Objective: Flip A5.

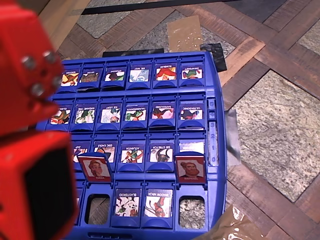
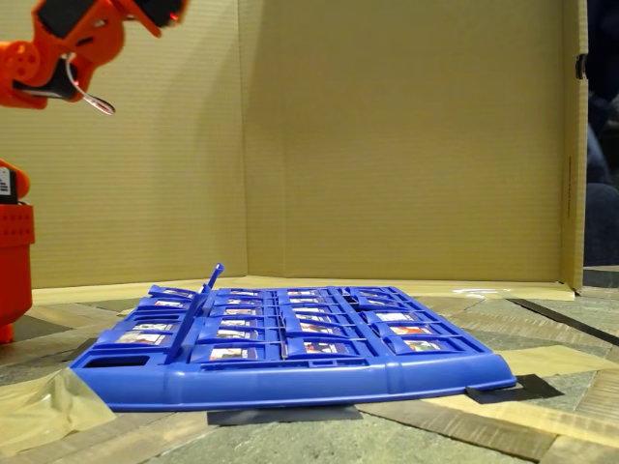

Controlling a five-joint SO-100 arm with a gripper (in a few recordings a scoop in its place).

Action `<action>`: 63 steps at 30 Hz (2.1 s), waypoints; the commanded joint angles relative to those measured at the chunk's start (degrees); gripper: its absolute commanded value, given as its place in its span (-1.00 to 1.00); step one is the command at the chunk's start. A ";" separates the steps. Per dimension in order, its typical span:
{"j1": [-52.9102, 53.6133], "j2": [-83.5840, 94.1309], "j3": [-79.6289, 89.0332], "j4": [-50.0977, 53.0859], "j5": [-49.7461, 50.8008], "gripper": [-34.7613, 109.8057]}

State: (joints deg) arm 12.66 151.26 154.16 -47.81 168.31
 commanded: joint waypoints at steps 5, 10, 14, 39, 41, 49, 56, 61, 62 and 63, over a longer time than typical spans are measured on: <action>2.81 -8.88 -11.07 15.29 -0.62 -0.52; 5.01 -17.58 -17.67 21.88 -1.76 -0.52; 6.94 -24.35 -24.79 33.31 -2.90 -0.52; 13.10 -47.99 -41.57 89.03 -17.49 -0.52; 13.36 -48.78 -41.57 90.18 -18.11 -0.52; 15.64 -52.29 -41.75 92.90 -19.95 -0.52; 17.75 -54.23 -46.23 103.80 -26.28 -0.52; 18.02 -53.88 -47.55 110.30 -29.36 -0.52; 18.02 -53.61 -47.55 111.53 -29.97 -0.52; 18.02 -53.17 -47.55 112.68 -30.41 -0.52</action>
State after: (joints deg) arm 29.79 96.77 108.72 61.52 139.31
